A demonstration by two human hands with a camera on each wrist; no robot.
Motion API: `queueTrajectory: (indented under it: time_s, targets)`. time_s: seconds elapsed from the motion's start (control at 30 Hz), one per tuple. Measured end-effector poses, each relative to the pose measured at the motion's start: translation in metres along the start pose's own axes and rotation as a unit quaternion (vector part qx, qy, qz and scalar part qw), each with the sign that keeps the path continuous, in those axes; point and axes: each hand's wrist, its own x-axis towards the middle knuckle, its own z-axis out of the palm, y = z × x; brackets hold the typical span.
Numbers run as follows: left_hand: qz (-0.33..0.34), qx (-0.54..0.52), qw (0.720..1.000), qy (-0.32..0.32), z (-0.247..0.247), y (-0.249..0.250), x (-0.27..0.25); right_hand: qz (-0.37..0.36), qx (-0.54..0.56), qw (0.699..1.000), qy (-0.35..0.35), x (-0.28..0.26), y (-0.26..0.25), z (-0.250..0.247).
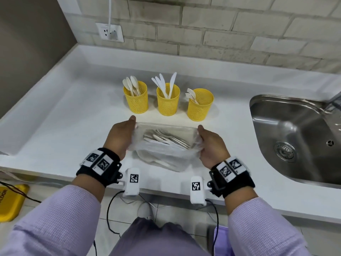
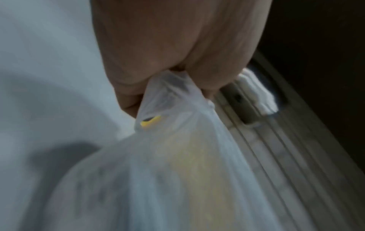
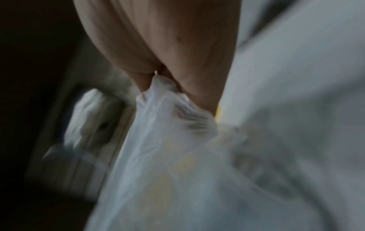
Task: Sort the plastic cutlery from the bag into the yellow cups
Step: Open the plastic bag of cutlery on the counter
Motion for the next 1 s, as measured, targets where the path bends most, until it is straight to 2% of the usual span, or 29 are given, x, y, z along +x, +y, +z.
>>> queueTrajectory:
  time_s: [0.03, 0.07, 0.13, 0.2, 0.27, 0.33, 0.4, 0.43, 0.47, 0.53, 0.57, 0.63, 0.7, 0.77, 0.8, 0.87, 0.93, 0.97, 1.0]
  targets:
    - [-0.035, 0.015, 0.999, -0.039, -0.001, -0.001, 0.001, 0.062, 0.079, 0.995, 0.013, 0.003, -0.001, -0.001]
    - [-0.051, 0.042, 0.996, -0.058, -0.003, -0.005, 0.004, 0.086, 0.088, 0.992, 0.039, 0.005, -0.003, 0.0]
    - [-0.081, -0.001, 0.995, -0.056, -0.004, -0.004, 0.003, 0.046, -0.068, 0.993, 0.085, 0.012, -0.003, -0.001]
    - [-0.055, 0.018, 0.998, -0.029, -0.007, -0.006, 0.0, -0.01, -0.243, 0.965, 0.101, 0.009, -0.005, 0.0]
    - [-0.013, 0.135, 0.991, -0.021, -0.01, -0.008, -0.009, -0.043, -0.386, 0.917, 0.09, -0.004, -0.008, -0.002]
    - [0.008, 0.244, 0.969, -0.018, -0.014, -0.009, -0.02, -0.05, -0.481, 0.872, 0.079, -0.018, -0.009, -0.007]
    - [0.024, 0.316, 0.948, -0.012, -0.017, -0.01, -0.027, -0.023, -0.519, 0.852, 0.063, -0.026, -0.004, -0.012]
    - [0.03, 0.316, 0.948, -0.013, -0.017, -0.012, -0.027, -0.016, -0.502, 0.863, 0.052, -0.028, 0.0, -0.013]
    - [0.043, 0.286, 0.957, -0.021, -0.018, -0.013, -0.028, -0.019, -0.461, 0.886, 0.039, -0.028, 0.005, -0.015]
    - [0.035, 0.111, 0.992, -0.038, -0.018, -0.015, -0.029, -0.026, -0.34, 0.939, 0.029, -0.026, 0.013, -0.016]
    - [0.011, 0.016, 0.999, -0.046, -0.017, -0.015, -0.031, -0.021, -0.275, 0.961, 0.022, -0.028, 0.016, -0.015]
    - [-0.037, -0.118, 0.99, -0.071, -0.015, -0.012, -0.037, -0.01, -0.171, 0.985, -0.008, -0.033, 0.016, -0.012]
    - [-0.077, -0.192, 0.974, -0.091, -0.013, -0.011, -0.039, 0.017, -0.09, 0.995, -0.03, -0.033, 0.016, -0.01]
    - [-0.128, -0.276, 0.948, -0.1, -0.014, -0.013, -0.034, 0.044, -0.018, 0.998, -0.041, -0.032, 0.015, -0.008]
    - [-0.167, -0.328, 0.924, -0.104, -0.014, -0.015, -0.03, 0.056, 0.024, 0.997, -0.039, -0.029, 0.016, -0.008]
    - [-0.248, -0.444, 0.853, -0.116, -0.013, -0.021, -0.022, 0.087, 0.127, 0.988, -0.022, -0.023, 0.019, -0.009]
    - [-0.282, -0.516, 0.798, -0.134, -0.01, -0.027, -0.019, 0.116, 0.221, 0.968, -0.01, -0.016, 0.027, -0.01]
    - [-0.293, -0.535, 0.779, -0.144, -0.007, -0.028, -0.018, 0.117, 0.252, 0.961, -0.011, -0.012, 0.032, -0.011]
    - [-0.3, -0.541, 0.771, -0.152, -0.005, -0.028, -0.019, 0.119, 0.275, 0.954, -0.006, -0.007, 0.036, -0.012]
